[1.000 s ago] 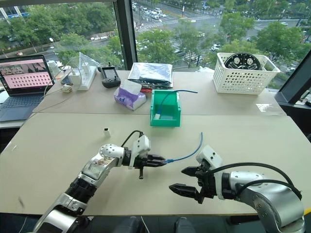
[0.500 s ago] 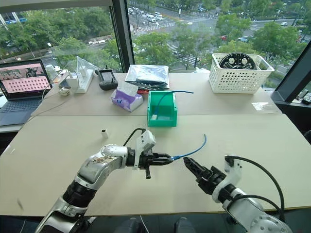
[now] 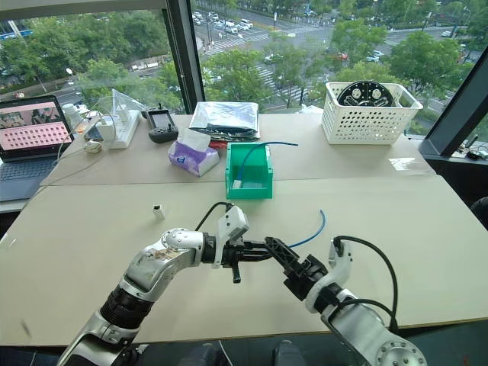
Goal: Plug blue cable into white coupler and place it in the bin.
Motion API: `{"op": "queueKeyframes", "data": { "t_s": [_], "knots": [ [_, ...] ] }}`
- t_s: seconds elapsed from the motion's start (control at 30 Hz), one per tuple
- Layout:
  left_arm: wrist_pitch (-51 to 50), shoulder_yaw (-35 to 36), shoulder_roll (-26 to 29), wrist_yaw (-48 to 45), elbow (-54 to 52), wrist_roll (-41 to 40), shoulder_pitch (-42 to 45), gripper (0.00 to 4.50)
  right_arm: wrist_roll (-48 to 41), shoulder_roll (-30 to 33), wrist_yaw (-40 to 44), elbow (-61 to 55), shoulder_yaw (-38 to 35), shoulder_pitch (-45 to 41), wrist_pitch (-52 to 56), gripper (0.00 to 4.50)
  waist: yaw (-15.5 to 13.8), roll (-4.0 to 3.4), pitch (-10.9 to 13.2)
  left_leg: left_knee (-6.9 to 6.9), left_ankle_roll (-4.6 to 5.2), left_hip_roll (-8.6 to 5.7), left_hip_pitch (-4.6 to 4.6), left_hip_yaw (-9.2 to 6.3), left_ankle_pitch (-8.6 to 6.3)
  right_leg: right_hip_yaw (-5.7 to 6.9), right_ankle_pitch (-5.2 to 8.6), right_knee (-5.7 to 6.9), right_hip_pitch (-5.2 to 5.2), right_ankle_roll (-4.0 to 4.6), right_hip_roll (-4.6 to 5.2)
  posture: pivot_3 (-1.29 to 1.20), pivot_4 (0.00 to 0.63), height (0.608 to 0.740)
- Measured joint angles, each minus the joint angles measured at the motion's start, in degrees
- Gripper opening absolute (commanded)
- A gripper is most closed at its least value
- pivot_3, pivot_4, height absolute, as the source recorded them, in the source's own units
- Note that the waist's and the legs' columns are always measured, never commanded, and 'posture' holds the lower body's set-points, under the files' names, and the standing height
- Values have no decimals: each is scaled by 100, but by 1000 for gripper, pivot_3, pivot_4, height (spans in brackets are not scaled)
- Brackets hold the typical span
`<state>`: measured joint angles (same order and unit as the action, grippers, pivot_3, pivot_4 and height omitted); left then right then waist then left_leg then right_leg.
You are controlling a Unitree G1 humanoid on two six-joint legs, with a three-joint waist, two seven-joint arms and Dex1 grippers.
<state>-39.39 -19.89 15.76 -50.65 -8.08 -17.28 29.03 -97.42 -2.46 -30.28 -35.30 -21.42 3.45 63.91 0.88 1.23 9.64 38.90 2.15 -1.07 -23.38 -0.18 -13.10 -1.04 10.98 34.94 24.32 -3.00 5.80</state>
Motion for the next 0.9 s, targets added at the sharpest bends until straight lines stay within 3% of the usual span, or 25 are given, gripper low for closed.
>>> {"op": "queueKeyframes", "data": {
  "t_s": [0.2,0.6,0.7,0.9],
  "knots": [
    [35,-22,0,57,0,2,0,69,-415,778,-235,0,625,163,-1017,4500,-7,1,0,0,0,2,-1,0,0,1,2,-4,-2,-1,-3,0,150,734],
    [33,-25,8,116,-2,-11,-1,69,-486,1582,-111,-2,1151,256,-2135,4500,-14,2,1,0,1,2,-2,0,0,0,3,-6,-1,0,-4,0,150,734],
    [33,-26,8,116,-2,-12,-1,69,-484,1708,-62,-2,1202,248,-2313,3802,-18,2,1,0,1,2,-3,1,0,0,3,-6,-1,1,-3,0,150,734],
    [35,-11,4,133,-9,-21,0,69,-404,1875,-21,110,1366,237,-2585,1744,-19,3,2,0,1,3,-4,1,0,0,6,-7,-1,5,-3,0,150,734]
  ]
}}
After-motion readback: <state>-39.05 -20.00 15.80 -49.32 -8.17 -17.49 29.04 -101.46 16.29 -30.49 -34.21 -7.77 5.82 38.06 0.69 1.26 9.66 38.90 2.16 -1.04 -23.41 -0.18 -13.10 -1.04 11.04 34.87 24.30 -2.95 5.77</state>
